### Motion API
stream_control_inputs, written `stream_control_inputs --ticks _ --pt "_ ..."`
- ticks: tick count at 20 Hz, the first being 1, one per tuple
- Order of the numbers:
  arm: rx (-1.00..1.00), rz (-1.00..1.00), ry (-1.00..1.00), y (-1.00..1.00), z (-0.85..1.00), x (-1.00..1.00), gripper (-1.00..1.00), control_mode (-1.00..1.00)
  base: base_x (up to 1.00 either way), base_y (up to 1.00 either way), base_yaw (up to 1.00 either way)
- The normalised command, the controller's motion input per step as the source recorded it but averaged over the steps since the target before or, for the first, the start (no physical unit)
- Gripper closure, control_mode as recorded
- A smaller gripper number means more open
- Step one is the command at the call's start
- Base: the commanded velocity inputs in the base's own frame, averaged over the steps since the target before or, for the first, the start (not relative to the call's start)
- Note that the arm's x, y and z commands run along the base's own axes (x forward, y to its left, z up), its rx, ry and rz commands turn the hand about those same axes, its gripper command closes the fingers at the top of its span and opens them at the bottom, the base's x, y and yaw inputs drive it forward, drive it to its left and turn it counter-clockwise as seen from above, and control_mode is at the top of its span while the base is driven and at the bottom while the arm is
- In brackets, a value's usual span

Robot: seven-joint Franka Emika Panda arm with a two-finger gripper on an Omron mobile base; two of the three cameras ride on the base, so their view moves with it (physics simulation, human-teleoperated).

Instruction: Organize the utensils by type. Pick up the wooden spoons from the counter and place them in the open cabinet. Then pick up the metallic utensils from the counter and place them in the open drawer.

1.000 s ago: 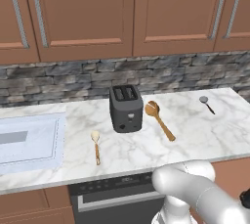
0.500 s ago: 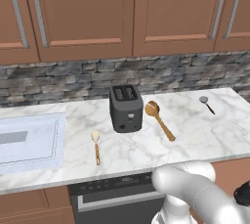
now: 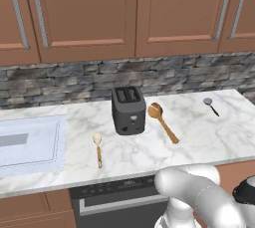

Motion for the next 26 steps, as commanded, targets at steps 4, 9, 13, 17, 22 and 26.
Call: stream_control_inputs --ticks 4,9,13,17,22,26 --pt "0.02 0.0 -0.11 0.27 -0.16 0.3 1.0 -1.0 0.0 0.0 0.0" --pt "0.02 0.05 -0.12 0.07 -0.13 0.1 1.0 -1.0 0.0 0.0 0.0" --pt "0.01 0.13 -0.04 0.0 0.0 0.0 1.0 -1.0 0.0 0.0 0.0" --pt "0.0 0.16 -0.01 0.0 0.0 0.03 1.0 -1.0 0.0 0.0 0.0" --pt "0.0 0.15 0.0 0.0 0.0 0.12 1.0 -1.0 0.0 0.0 0.0" --pt "0.0 0.07 0.0 0.0 -0.09 0.08 1.0 -1.0 0.0 0.0 0.0"
